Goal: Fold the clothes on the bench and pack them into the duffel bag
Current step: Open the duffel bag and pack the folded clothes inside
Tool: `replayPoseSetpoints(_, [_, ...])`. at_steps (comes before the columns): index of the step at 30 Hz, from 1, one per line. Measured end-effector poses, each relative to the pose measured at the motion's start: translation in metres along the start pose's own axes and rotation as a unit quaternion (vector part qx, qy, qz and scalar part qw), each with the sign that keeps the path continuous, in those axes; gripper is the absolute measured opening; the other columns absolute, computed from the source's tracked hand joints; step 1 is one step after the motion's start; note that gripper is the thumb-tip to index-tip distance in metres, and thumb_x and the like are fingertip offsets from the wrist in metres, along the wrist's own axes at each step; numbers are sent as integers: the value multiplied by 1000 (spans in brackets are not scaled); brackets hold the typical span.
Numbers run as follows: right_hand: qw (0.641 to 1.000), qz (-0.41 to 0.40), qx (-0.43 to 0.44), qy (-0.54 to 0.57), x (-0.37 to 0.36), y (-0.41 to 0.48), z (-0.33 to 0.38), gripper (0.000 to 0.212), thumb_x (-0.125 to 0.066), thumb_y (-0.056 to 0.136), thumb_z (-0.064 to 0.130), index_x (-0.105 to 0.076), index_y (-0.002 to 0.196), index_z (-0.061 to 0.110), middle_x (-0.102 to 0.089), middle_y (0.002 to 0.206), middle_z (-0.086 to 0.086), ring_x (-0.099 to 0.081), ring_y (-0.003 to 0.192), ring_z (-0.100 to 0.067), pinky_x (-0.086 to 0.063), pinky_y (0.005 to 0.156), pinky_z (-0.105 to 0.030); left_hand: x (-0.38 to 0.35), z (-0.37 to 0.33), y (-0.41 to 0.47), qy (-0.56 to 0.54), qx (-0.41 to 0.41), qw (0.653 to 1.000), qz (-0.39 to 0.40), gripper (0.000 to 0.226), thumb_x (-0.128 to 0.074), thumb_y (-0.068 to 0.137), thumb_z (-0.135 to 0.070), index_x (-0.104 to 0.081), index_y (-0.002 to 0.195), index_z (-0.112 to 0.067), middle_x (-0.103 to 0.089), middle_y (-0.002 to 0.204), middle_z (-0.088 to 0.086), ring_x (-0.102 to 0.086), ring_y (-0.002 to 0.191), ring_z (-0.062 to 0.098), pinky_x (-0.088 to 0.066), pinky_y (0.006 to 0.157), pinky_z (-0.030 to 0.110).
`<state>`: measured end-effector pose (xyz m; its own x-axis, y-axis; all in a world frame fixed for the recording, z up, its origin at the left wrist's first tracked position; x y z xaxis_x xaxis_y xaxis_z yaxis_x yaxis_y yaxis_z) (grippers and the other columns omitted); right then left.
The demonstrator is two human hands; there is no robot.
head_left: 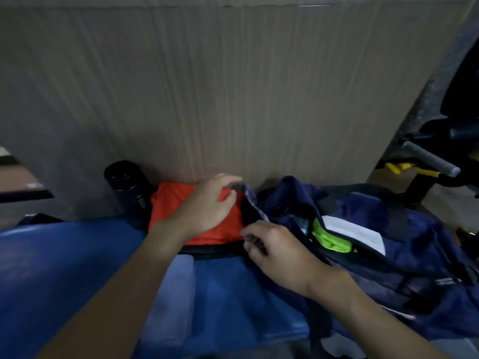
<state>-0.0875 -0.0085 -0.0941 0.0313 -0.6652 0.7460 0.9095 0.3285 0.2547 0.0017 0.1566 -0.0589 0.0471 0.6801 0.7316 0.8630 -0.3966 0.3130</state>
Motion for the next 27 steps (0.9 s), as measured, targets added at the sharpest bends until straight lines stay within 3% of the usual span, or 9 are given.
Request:
replayPoseSetpoints(2, [999,26,-11,33,-18,19,7,26,-57,95,17,-61,120,14,-60,112,-1,-58,102,-12,-47,92,-25,8,35,-18,48,39,998,-28,44,-48,88,-28,-66,126,-13,-65,129,3,-58,123,18,-35,110,24])
replayPoseSetpoints(5, [998,56,-33,-22,-45,48,5,52,-54,97,26,-40,145,12,-44,142,-5,-42,131,-17,-31,111,-23,7,78,-42,161,55,983,-67,47,-41,86,-32,-69,121,-16,-67,127,2,-54,131,20,-31,116,45])
replayPoseSetpoints(8, [992,48,-59,-103,-61,77,-4,57,-52,97,28,-30,146,9,-36,144,-10,-37,133,-25,-30,113,-32,-1,103,-58,232,76,966,-88,41,-47,89,-30,-70,122,-20,-60,138,1,-42,141,19,-17,120,51])
replayPoseSetpoints(10, [987,21,-84,-134,-68,96,-11,54,-53,96,26,-32,142,6,-38,140,-15,-40,129,-30,-32,111,-36,-8,111,-60,267,112,955,-70,40,-51,94,-34,-63,131,-24,-44,153,3,-25,150,21,-5,119,59])
replayPoseSetpoints(12, [985,-11,-117,-130,-77,115,-17,52,-54,94,22,-34,138,3,-39,139,-20,-40,129,-34,-31,111,-39,-13,116,-58,286,138,946,-55,45,-49,95,-40,-58,137,-26,-34,159,5,-15,152,22,-3,117,65])
replayPoseSetpoints(17, [974,-29,-194,-112,-87,155,-33,45,-52,95,16,-36,133,-1,-37,140,-23,-36,131,-36,-24,109,-35,-12,123,-58,267,169,948,-43,61,-33,93,-53,-41,149,-32,-11,167,3,1,154,16,-10,115,59])
replayPoseSetpoints(20, [966,-6,-227,-122,-86,170,-46,46,-54,93,14,-36,133,2,-41,134,-27,-38,128,-41,-28,111,-42,-10,126,-60,269,172,947,-23,63,-30,94,-55,-31,153,-34,2,168,2,10,153,14,-10,116,57])
replayPoseSetpoints(24, [951,8,-247,-184,-85,179,-53,44,-55,92,13,-39,132,5,-39,133,-26,-33,128,-42,-23,112,-43,-7,125,-59,267,180,947,-7,59,-35,100,-52,-25,155,-35,7,167,0,16,152,13,-6,118,56])
replayPoseSetpoints(27, [946,24,-261,-190,-82,181,-57,33,-53,93,14,-53,125,4,-38,130,-25,-32,126,-43,-24,112,-42,-9,125,-59,264,178,948,-6,59,-37,100,-51,-26,155,-34,5,168,0,15,152,14,-6,117,57])
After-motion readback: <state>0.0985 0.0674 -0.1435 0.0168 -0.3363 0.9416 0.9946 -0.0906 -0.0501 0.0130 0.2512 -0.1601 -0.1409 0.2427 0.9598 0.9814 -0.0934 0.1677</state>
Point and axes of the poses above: each hand's wrist, its own y-axis towards the middle knuckle, its own x-axis out of the back of the hand, z = x × y, the point moved 1 cm from there along y, towards the middle knuckle
